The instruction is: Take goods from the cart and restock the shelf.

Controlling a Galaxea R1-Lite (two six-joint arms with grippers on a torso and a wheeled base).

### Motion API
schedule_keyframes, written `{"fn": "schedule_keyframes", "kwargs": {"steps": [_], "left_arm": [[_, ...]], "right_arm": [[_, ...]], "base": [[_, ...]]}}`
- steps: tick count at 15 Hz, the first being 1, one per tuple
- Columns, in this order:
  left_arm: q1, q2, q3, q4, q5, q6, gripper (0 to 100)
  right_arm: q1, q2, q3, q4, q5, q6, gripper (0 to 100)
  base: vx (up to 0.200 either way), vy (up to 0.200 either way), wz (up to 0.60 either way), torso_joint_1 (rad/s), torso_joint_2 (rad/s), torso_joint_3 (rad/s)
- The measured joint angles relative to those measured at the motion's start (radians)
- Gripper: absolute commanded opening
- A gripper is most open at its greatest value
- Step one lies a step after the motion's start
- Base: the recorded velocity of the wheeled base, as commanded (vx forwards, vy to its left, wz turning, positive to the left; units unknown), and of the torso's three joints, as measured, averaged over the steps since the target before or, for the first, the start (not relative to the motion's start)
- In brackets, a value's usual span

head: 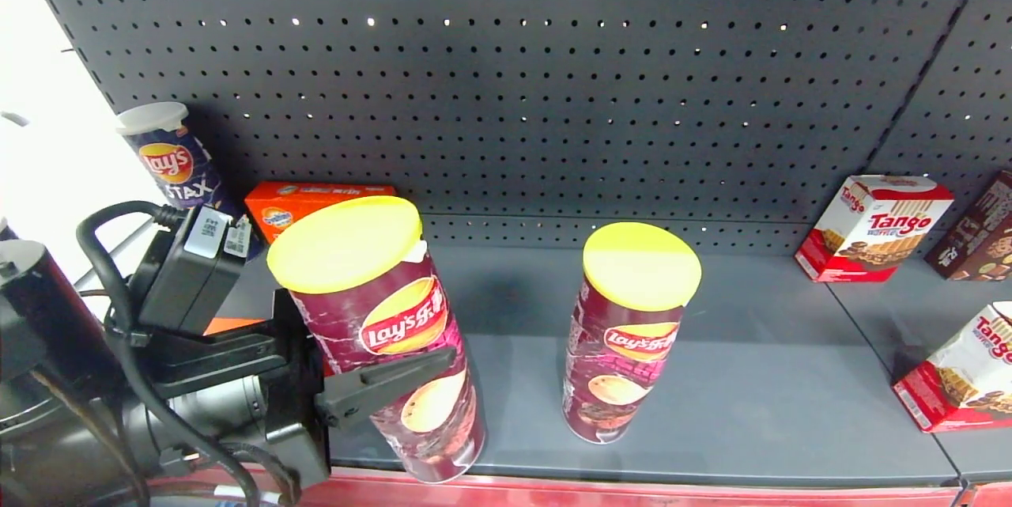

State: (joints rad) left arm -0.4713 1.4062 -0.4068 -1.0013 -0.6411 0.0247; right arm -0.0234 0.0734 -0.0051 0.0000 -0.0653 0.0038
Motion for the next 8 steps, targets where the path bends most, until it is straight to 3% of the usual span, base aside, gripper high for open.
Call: {"fn": "schedule_keyframes", "kwargs": {"steps": [2,5,8], "left_arm": [[0.0,0.008,-0.022,0.002,-0.002,-0.007,0],[-0.008,0.007,-0.11,0.004,-0.005,-0.113,0],[-0.003,0.01,-0.173,0.005,-0.002,-0.113,0]], "right_arm": [[0.012,-0.031,0.001,0.0,0.002,0.0,100],[0.022,-0.062,0.002,0.0,0.004,-0.001,100],[0.023,-0.07,0.003,0.0,0.004,-0.001,100]], "base": [[0.0,0.0,0.0,0.0,0.0,0.0],[0.0,0.0,0.0,0.0,0.0,0.0],[0.0,0.0,0.0,0.0,0.0,0.0]]}}
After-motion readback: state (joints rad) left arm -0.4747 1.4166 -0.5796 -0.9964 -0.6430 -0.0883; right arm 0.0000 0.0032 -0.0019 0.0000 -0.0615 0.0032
